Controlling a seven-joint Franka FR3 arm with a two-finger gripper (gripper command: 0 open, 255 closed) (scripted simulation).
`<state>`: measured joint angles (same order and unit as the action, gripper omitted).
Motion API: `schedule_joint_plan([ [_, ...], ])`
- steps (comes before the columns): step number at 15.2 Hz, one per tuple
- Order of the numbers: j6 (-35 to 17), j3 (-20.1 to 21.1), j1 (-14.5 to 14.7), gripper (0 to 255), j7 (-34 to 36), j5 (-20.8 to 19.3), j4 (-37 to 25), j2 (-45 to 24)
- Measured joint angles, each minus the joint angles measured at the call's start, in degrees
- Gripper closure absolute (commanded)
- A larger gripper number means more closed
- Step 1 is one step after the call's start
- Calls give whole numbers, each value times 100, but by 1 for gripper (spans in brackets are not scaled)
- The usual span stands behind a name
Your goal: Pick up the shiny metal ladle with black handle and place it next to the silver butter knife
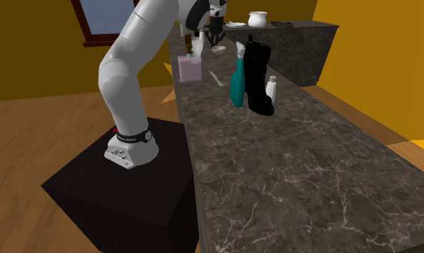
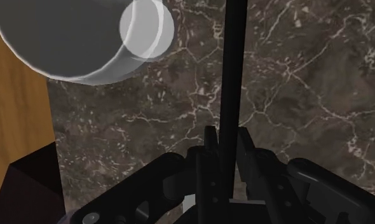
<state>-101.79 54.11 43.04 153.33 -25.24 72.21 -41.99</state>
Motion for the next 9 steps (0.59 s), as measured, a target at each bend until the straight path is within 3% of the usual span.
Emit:
schedule_joint_plan([
  [3, -54, -83, 169, 255, 56, -91, -111, -162],
  [9, -444, -140, 91, 255, 102, -172, 247, -255],
])
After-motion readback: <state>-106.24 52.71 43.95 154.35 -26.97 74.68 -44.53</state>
